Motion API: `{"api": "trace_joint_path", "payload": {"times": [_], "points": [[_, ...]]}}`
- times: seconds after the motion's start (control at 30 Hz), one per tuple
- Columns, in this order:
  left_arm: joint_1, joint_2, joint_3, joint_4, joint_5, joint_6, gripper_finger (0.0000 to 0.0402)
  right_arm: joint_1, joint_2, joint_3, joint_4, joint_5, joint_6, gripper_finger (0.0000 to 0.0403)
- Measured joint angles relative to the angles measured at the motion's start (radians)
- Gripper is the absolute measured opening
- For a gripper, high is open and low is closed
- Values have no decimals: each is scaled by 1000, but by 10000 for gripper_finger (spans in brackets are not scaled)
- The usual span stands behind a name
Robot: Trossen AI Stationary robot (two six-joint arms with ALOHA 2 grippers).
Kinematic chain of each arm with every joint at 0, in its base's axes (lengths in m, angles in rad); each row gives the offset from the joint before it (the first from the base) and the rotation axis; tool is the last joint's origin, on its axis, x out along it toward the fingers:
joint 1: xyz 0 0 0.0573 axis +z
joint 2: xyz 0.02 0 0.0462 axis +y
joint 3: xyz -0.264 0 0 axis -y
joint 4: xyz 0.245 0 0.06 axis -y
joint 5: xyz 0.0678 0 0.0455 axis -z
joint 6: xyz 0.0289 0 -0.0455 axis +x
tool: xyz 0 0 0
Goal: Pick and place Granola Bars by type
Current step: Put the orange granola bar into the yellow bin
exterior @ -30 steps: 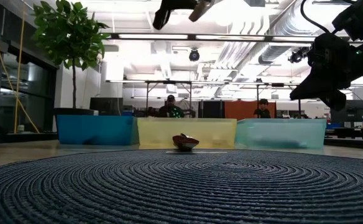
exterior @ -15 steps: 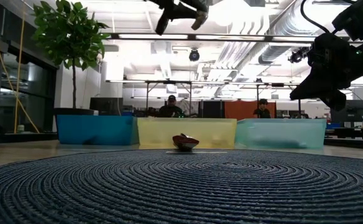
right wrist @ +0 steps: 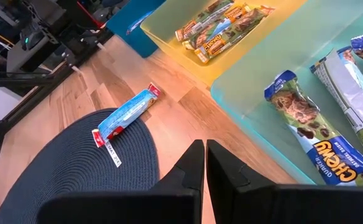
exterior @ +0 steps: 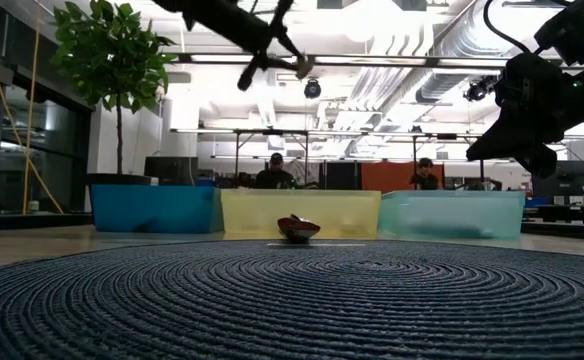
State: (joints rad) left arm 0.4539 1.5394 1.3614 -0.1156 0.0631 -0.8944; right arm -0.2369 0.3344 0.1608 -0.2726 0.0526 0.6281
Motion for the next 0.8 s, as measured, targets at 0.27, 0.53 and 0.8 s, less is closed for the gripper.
{"api": "trace_joint_path", "payload": {"times": [0.27,0.53,0.8], "points": [[11,90,1,-175,-36,-124,65,0,0,0,1,0,0,0],[11,254,140,-503,-94,-74,65,0,0,0,0,0,0,0],[11,482,404,-733,-121,16,65,0,0,0,0,0,0,0]]}}
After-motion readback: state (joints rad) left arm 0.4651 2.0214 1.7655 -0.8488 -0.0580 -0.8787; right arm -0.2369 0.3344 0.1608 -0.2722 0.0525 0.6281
